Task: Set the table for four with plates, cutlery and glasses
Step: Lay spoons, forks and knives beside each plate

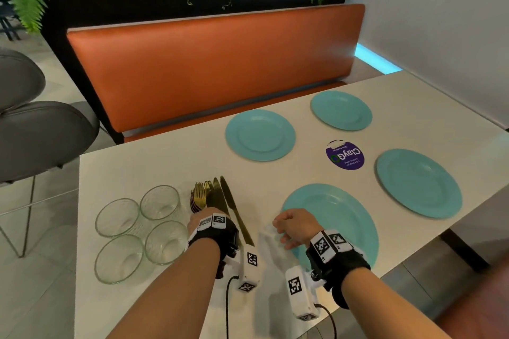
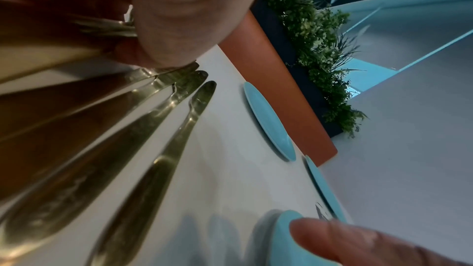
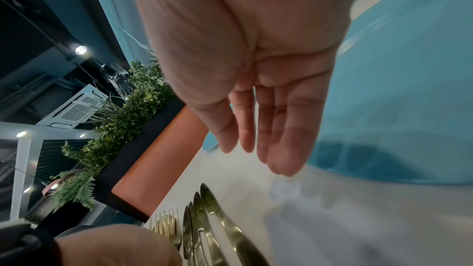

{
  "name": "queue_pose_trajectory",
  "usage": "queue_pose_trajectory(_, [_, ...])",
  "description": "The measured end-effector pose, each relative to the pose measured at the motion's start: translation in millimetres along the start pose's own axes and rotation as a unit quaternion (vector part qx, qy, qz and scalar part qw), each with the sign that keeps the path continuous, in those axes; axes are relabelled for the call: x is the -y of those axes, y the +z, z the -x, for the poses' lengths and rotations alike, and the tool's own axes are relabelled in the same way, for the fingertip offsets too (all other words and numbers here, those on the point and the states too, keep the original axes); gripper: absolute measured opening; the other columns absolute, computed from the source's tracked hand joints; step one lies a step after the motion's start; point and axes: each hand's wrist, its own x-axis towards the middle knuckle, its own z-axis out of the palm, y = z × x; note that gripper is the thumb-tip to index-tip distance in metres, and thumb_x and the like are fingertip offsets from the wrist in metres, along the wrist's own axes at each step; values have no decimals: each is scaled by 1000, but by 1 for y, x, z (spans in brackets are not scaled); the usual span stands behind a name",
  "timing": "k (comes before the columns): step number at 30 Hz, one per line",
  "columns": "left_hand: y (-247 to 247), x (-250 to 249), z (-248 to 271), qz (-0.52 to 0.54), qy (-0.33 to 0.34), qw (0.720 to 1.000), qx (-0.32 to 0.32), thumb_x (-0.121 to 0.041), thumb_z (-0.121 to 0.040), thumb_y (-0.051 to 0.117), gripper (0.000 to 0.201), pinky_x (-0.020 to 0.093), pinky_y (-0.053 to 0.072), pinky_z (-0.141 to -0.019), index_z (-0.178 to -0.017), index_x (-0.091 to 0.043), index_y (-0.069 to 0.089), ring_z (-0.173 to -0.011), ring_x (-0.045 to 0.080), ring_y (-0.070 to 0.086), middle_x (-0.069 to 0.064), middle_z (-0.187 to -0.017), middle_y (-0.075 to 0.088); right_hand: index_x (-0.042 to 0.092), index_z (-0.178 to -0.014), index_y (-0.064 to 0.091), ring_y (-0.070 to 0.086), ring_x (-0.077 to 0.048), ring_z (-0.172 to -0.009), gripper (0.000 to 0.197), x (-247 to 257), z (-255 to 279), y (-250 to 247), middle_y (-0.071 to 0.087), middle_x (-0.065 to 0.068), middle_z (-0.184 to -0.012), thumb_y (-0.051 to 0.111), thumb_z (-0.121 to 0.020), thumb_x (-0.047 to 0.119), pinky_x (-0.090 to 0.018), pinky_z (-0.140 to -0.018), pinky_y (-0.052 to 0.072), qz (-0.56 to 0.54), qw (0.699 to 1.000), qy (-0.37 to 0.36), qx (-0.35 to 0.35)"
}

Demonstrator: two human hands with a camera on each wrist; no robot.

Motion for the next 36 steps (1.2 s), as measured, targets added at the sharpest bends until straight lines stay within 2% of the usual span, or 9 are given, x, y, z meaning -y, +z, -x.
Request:
queue_pose_trajectory(5, [-1, 4, 1, 3, 13, 1000, -16, -14, -90, 49, 30, 25, 46, -69, -60, -13, 51, -79, 23, 59, 4, -66, 52, 9, -95, 57, 52, -14, -56, 4, 2, 0, 1, 54, -3, -76, 55, -92, 12, -25, -52, 52, -7, 1000, 11, 9])
queue_pose_trajectory(8, [-5, 0, -2, 20, -28, 999, -24, -18, -93, 46, 22, 30, 48, -89, -100, -9, 65, -104, 24, 60, 10, -110, 64, 9, -95, 56, 51, -14, -56, 3, 4, 1, 1, 53, -3, -75, 55, -93, 11, -24, -50, 51, -3, 1000, 12, 10])
queue_pose_trajectory(12, [-15, -9, -1, 158, -44, 983, -87, -18, -100, 34, 38, 32, 36, -106, -132, -4, 47, -129, 25, 45, 13, -141, 45, 11, -88, 58, 53, -14, -58, 5, 6, -1, -3, 55, -3, -76, 55, -92, 12, -25, -53, 52, 0, 1000, -2, 1])
queue_pose_trajectory(14, [-21, -19, 0, 329, -12, 942, -62, -13, -100, 33, 33, 28, 42, -99, -126, -2, 51, -119, 22, 54, 12, -129, 55, 13, -83, 58, 55, -15, -57, 8, 8, -1, -7, 56, -3, -76, 56, -91, 11, -26, -53, 53, -13, 1000, -22, -3])
queue_pose_trajectory(16, [-22, -31, 7, 502, 14, 865, 23, -9, -98, 41, 22, 24, 50, -70, -101, 0, 61, -77, 11, 64, 9, -91, 62, 14, -82, 59, 54, -15, -55, 10, 13, -1, -13, 57, -3, -77, 56, -90, 9, -24, -49, 53, -36, 998, -46, -10])
queue_pose_trajectory(18, [-21, -46, 19, 513, 102, 849, 79, -7, -95, 47, 24, 19, 44, -55, -73, -7, 57, -54, 6, 53, 5, -69, 54, 16, -81, 60, 55, -15, -55, 11, 19, 1, -18, 59, -3, -78, 58, -90, 11, -23, -47, 51, -65, 995, -73, -29])
queue_pose_trajectory(24, [-13, -69, 43, 496, 214, 829, 143, -7, -92, 54, 20, 15, 44, -52, -74, -14, 59, -55, 7, 52, 1, -67, 58, 17, -82, 62, 56, -14, -58, 15, 22, 6, -32, 63, -2, -75, 64, -88, 30, -22, -51, 50, -75, 990, -100, -60])
queue_pose_trajectory(31, [5, -75, 52, 484, 222, 827, 180, -3, -87, 61, 17, 17, 46, -55, -89, -15, 50, -61, 8, 54, 1, -73, 58, 14, -73, 61, 56, -14, -55, 15, 4, 9, -34, 61, -4, -65, 70, -84, 20, -24, -52, 52, -86, 991, -73, -72])
queue_pose_trajectory(36, [7, -75, 57, 515, 202, 806, 212, -6, -95, 48, 10, 15, 50, -54, -91, -11, 55, -60, 6, 59, 4, -79, 62, 13, -71, 61, 57, -13, -49, 17, -6, 11, -30, 61, -4, -61, 67, -86, 16, -23, -48, 46, -107, 987, -83, -91])
